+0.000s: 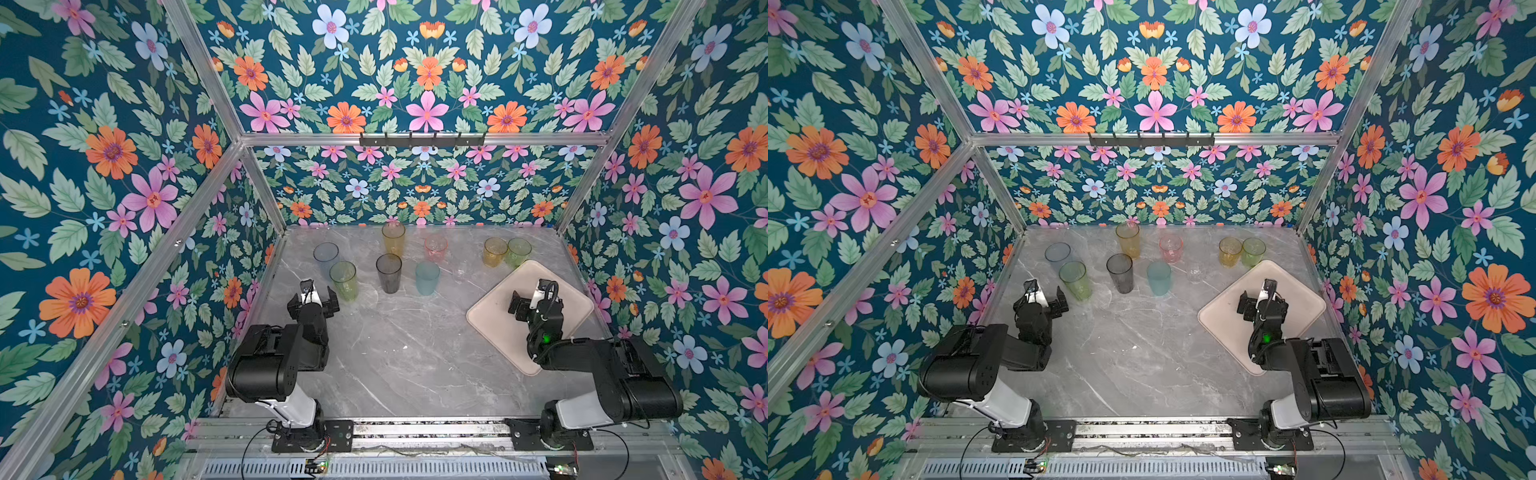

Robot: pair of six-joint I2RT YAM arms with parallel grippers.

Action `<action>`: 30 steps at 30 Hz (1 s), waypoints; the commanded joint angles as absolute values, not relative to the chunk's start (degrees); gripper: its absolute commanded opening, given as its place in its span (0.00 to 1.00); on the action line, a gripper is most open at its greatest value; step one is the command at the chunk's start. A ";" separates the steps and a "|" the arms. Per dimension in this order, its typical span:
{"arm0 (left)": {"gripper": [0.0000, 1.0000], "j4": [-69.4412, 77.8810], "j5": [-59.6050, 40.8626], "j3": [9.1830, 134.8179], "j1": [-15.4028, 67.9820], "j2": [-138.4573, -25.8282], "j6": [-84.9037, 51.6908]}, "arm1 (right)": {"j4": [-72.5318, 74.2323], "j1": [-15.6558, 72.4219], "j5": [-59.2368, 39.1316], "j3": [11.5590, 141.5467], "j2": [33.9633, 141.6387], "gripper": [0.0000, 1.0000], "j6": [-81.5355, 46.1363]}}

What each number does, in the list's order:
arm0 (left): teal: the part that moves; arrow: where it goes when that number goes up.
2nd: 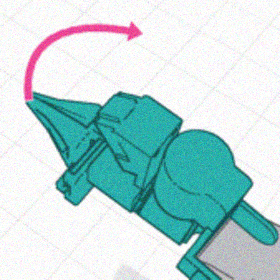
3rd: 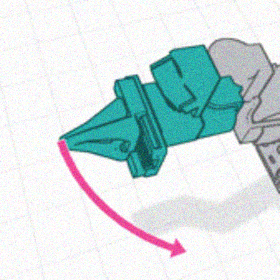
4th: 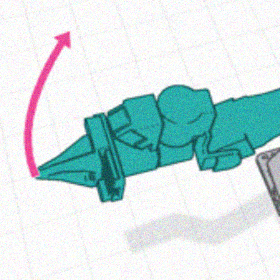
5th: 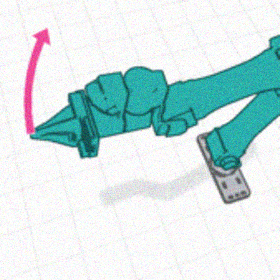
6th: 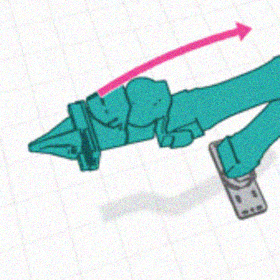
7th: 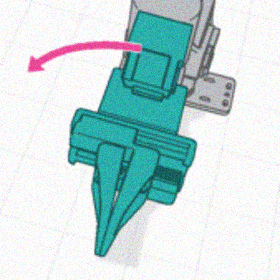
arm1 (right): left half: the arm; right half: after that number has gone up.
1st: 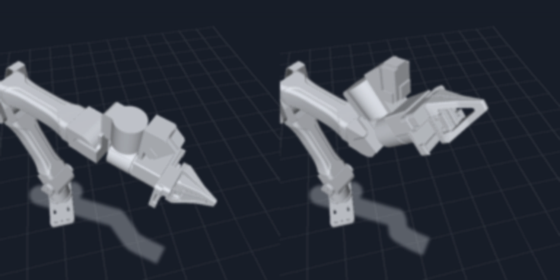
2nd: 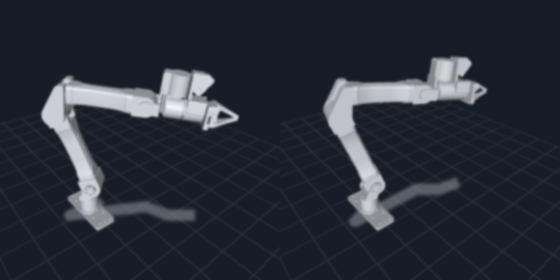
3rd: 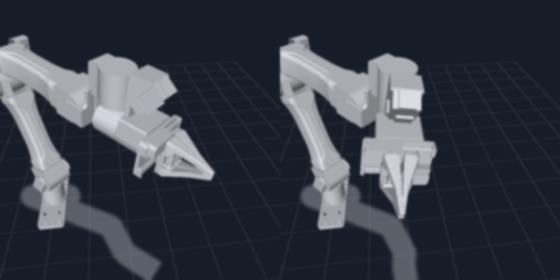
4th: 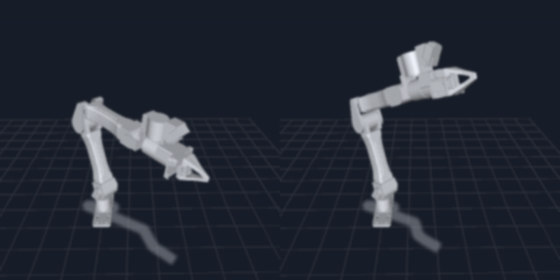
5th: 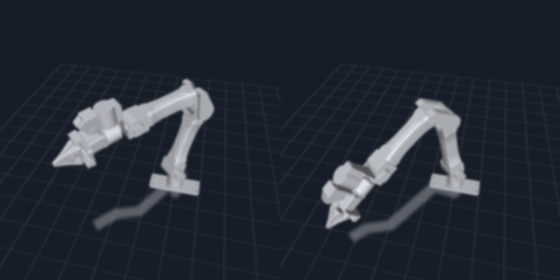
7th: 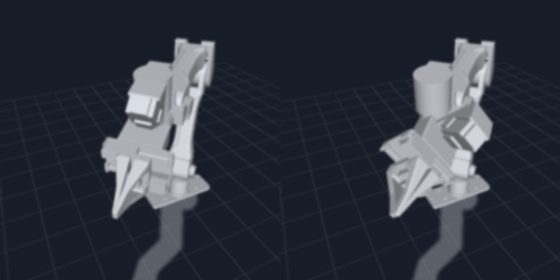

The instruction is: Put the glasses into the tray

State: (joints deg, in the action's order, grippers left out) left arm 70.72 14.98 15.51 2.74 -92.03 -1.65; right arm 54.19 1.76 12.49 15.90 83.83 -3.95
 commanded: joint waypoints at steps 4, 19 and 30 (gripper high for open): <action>0.99 72.01 15.22 15.56 2.72 -91.95 -2.09 | 56.37 1.77 12.74 16.08 83.98 0.99 -3.52; 1.00 71.92 15.21 15.56 2.72 -92.10 -2.07 | 56.16 1.80 12.66 16.13 83.85 0.99 -3.58; 1.00 73.67 15.61 14.06 2.81 -90.33 -1.85 | 57.04 1.85 14.29 15.77 83.87 0.99 -3.78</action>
State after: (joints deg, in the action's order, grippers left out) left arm 71.02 15.00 14.83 2.74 -91.53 -1.65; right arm 54.26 1.80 12.60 15.90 83.83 -3.95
